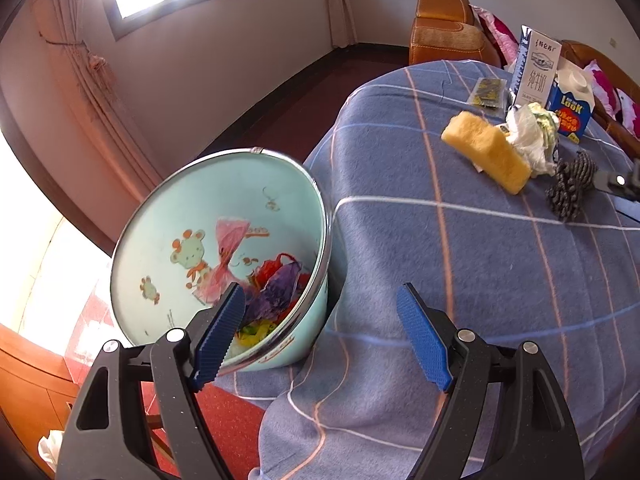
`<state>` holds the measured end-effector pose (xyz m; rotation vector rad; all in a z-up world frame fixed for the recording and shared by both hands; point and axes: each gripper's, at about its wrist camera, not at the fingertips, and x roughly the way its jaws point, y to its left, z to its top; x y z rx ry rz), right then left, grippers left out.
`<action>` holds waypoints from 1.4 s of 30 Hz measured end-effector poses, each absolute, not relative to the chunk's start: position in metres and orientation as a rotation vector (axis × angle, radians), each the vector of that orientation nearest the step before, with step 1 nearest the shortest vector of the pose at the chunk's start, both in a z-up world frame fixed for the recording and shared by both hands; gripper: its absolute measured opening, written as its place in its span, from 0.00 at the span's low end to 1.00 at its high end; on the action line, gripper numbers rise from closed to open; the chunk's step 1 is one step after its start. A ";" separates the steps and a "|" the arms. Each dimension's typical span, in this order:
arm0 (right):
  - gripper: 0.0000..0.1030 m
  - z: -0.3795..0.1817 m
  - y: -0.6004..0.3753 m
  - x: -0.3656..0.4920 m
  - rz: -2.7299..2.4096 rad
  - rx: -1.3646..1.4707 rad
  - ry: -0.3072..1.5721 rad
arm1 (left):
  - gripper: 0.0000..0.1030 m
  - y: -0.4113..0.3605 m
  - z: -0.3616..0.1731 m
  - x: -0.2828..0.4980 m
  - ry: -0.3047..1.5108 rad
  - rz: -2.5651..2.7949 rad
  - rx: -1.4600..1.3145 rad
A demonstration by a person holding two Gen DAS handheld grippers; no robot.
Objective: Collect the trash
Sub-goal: 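Grasp the black scrubber with the right tool, then grasp the yellow sponge with the left tool while the right tool holds the black scrubber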
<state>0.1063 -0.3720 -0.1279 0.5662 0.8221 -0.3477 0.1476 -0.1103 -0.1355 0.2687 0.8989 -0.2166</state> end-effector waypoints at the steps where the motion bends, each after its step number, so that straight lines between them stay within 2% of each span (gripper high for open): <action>1: 0.56 -0.130 -0.375 0.114 -0.340 0.597 0.829 | 0.74 -0.112 -0.133 0.150 0.895 -0.216 0.269; 5: 0.53 -0.141 -0.379 0.140 -0.336 0.650 0.865 | 0.74 -0.119 -0.127 0.157 0.886 -0.212 0.264; 6: 0.42 -0.145 -0.379 0.144 -0.322 0.658 0.882 | 0.74 -0.120 -0.125 0.159 0.883 -0.210 0.265; 10: 0.32 -0.149 -0.379 0.145 -0.272 0.637 0.886 | 0.74 -0.129 -0.123 0.170 0.885 -0.209 0.261; 12: 0.21 -0.145 -0.378 0.143 -0.240 0.602 0.882 | 0.74 -0.136 -0.124 0.176 0.890 -0.215 0.261; 14: 0.17 -0.139 -0.377 0.140 -0.221 0.549 0.881 | 0.74 -0.144 -0.125 0.181 0.896 -0.225 0.253; 21: 0.16 -0.109 -0.396 0.108 -0.240 0.376 0.839 | 0.73 -0.178 -0.120 0.201 0.898 -0.258 0.225; 29: 0.16 -0.097 -0.404 0.066 -0.373 -0.067 0.812 | 0.71 -0.221 -0.125 0.224 0.927 -0.267 0.161; 42: 0.16 -0.126 -0.418 0.060 -0.344 -0.031 0.855 | 0.69 -0.237 -0.113 0.224 0.902 -0.262 0.119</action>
